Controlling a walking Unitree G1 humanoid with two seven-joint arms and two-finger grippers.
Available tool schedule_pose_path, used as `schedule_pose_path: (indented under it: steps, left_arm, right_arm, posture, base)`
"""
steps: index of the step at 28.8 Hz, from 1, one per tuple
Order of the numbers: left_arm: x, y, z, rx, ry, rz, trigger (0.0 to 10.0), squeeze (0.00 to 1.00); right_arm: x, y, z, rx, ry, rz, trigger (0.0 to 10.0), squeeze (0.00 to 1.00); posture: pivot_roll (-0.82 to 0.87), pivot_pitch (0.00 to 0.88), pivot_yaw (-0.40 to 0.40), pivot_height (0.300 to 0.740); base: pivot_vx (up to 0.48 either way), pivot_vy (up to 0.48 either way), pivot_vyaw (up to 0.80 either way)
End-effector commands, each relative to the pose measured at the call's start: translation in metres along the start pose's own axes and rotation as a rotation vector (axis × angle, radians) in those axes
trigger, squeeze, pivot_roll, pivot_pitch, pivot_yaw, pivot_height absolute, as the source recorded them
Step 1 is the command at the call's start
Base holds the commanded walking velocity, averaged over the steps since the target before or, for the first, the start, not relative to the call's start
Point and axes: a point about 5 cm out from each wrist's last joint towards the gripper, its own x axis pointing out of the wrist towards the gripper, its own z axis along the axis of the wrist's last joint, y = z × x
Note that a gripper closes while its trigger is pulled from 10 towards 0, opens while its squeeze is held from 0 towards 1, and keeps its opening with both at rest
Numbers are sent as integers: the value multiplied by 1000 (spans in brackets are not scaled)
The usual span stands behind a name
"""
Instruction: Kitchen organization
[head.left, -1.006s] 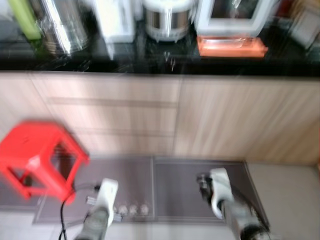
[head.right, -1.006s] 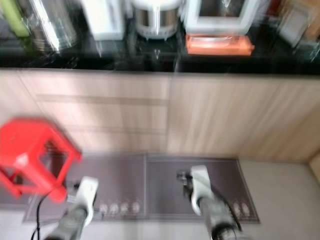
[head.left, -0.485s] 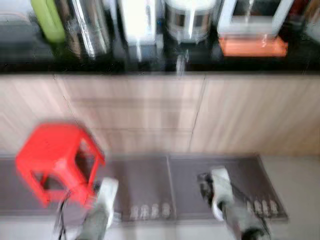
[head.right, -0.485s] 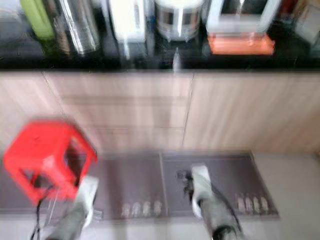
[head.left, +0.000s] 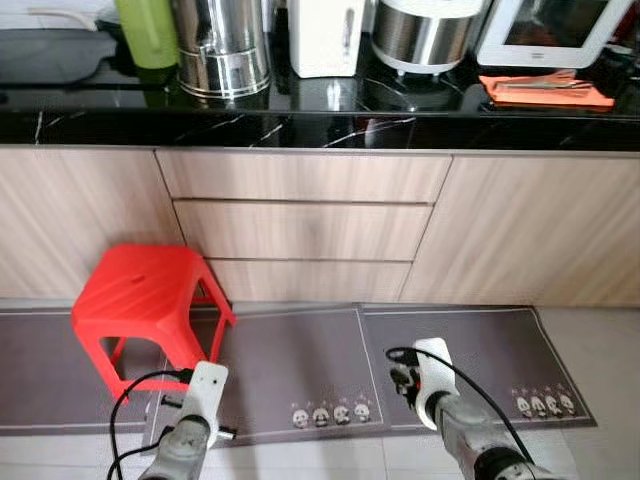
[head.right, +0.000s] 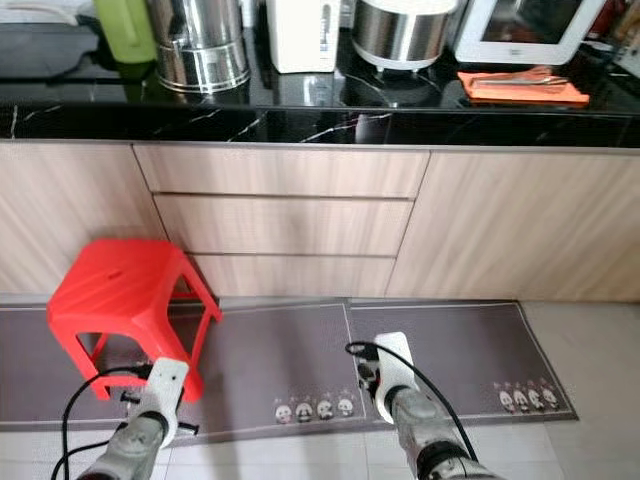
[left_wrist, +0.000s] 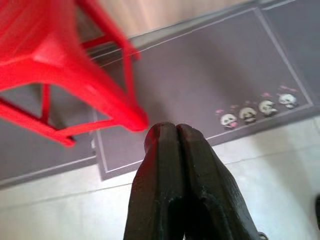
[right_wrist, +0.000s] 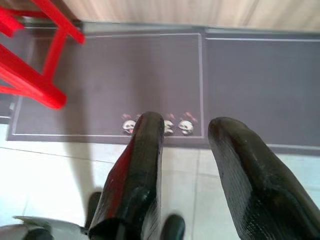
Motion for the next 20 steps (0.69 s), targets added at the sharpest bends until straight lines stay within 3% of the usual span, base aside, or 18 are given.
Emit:
schedule_pose_path:
  steps: [1, 7, 10, 14, 15, 20]
  left_arm:
    - [0, 0, -2, 17, 11, -5, 10000, 0]
    - [-1, 0, -4, 14, 19, -3, 10000, 0]
    - [-1, 2, -5, 25, 29, 8, 10000, 0]
    - [-1, 2, -5, 20, 29, 6, 10000, 0]
    - [-1, 2, -6, 20, 29, 6, 10000, 0]
    - [-1, 1, -6, 20, 28, 6, 10000, 0]
  right_arm:
    - [0, -2, 5, 8, -24, -5, 10000, 0]
    - [0, -2, 5, -7, -19, 0, 10000, 0]
    - [0, -1, 6, -35, -24, 19, 10000, 0]
    - [0, -1, 6, -31, -24, 21, 10000, 0]
    - [0, -1, 4, 2, -22, 9, 10000, 0]
    - [0, -1, 4, -23, -16, 12, 10000, 0]
  posture:
    - [-6, 4, -36, 731]
    - [-6, 0, -35, 731]
    - [-8, 0, -33, 731]
    - [-8, 0, -33, 731]
    - [-8, 0, -31, 731]
    - [-7, 0, -32, 731]
  base:
    - [0, 0, 0]
    - [0, 0, 0]
    - [267, 0, 154]
    - [327, 0, 786]
    - [352, 0, 0]
    - [354, 0, 0]
